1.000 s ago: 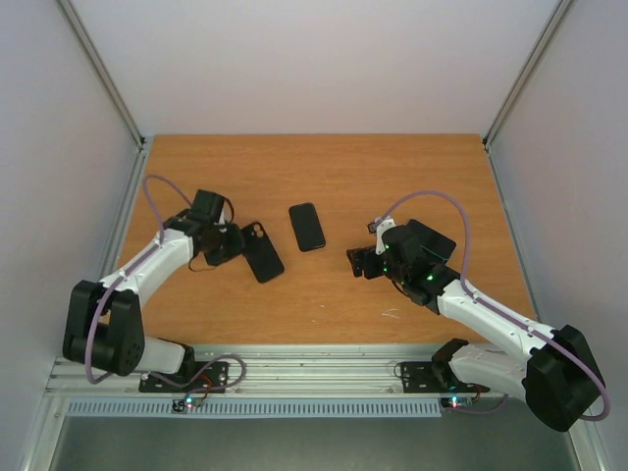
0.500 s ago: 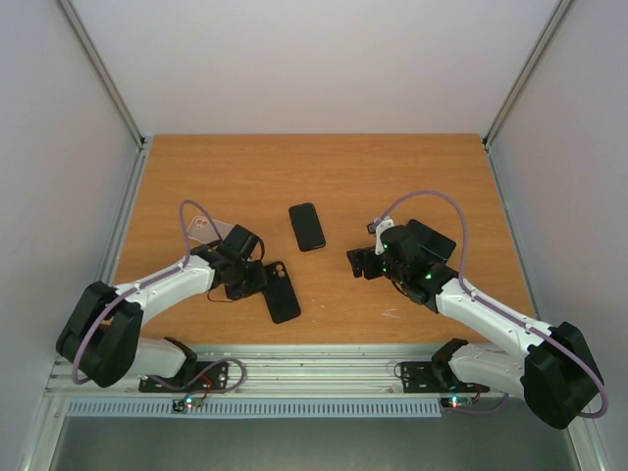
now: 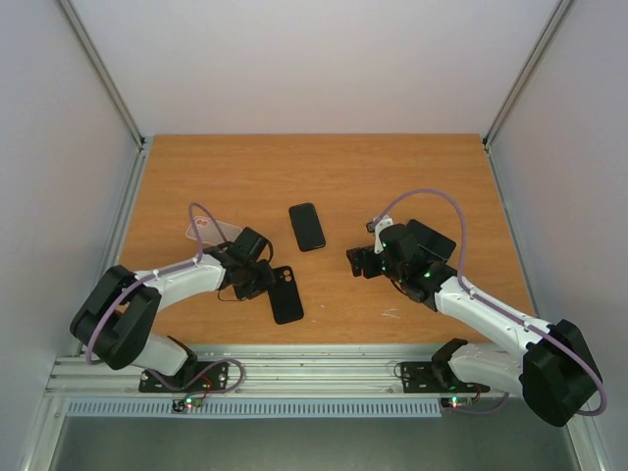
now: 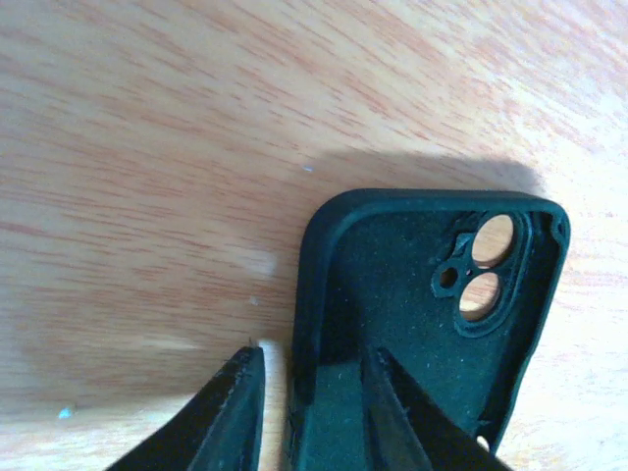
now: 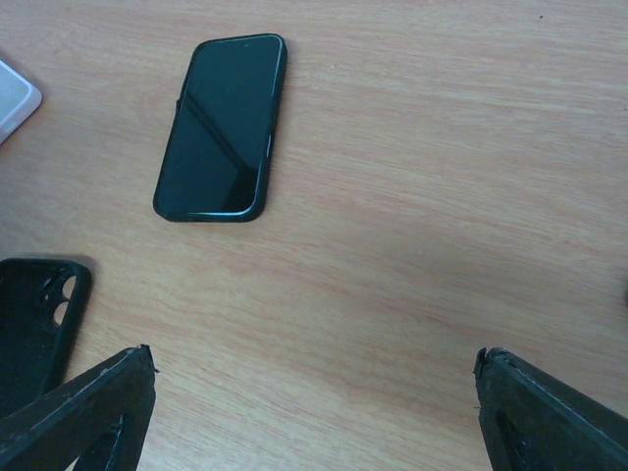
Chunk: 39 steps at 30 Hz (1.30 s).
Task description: Put the phone into the phone case
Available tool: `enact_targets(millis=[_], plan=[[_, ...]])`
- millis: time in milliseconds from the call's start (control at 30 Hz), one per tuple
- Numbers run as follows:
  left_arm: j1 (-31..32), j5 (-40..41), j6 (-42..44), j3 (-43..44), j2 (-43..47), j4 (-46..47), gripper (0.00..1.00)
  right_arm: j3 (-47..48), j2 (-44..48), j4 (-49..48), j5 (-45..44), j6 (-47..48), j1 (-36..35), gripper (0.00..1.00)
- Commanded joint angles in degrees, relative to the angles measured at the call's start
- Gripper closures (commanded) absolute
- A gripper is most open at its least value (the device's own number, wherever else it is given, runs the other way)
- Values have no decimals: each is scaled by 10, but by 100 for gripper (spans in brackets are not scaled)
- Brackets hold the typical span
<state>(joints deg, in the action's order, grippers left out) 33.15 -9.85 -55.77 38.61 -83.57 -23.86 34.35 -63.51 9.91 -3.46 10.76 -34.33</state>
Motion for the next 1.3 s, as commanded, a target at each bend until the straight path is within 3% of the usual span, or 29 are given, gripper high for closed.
enact_targets(millis=[0,200,567,767,933,1267], plan=[[2,39,-13,-9,35,4,65,11,0,-3,-12,-6,2,10],[1,93,-9,-16,111,-30,34,18,-10,4,-16,-4,2,10],[0,215,59,-24,284,-107,1,52,-31,38,-84,-1,2,2],[0,266,124,-58,364,-101,1,114,-86,77,-134,14,5,2],[0,261,180,-96,405,-69,1,152,-120,96,-155,21,24,2],[0,260,218,-123,423,-52,1,216,-208,130,-106,-3,143,2]])
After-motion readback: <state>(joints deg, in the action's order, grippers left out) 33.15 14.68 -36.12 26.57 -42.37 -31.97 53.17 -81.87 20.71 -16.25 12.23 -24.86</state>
